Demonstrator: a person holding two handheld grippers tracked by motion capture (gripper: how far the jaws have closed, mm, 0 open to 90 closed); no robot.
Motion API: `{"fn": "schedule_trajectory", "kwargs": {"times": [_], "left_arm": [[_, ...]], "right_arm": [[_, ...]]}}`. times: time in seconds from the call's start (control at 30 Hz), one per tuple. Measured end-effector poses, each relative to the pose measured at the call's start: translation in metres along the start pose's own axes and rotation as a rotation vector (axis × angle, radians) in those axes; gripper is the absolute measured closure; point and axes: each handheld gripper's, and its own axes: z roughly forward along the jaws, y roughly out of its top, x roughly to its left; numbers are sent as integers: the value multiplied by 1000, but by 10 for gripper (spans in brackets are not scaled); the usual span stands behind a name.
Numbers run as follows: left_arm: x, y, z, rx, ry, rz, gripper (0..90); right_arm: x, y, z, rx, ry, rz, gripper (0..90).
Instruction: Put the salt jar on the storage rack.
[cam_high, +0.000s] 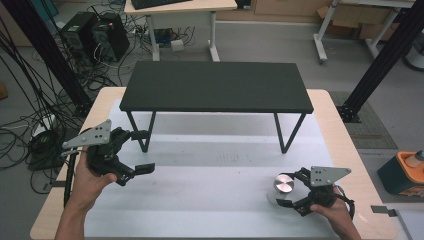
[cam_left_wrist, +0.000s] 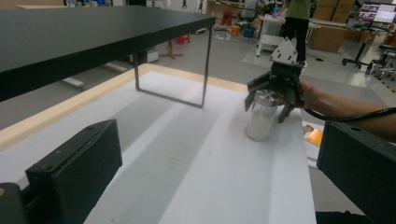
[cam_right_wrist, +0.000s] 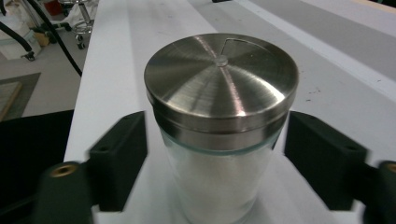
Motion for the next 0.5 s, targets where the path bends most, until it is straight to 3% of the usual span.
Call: {"fn": "schedule_trajectory", "kwargs": {"times": [0.13, 0.5], "left_arm": [[0, 1, 0, 6, -2, 4, 3], [2, -2, -2, 9, 3, -4, 3]], "right_arm": [[2, -4, 0, -17, -7, -18, 424], [6, 8, 0, 27, -20, -36, 430]]}}
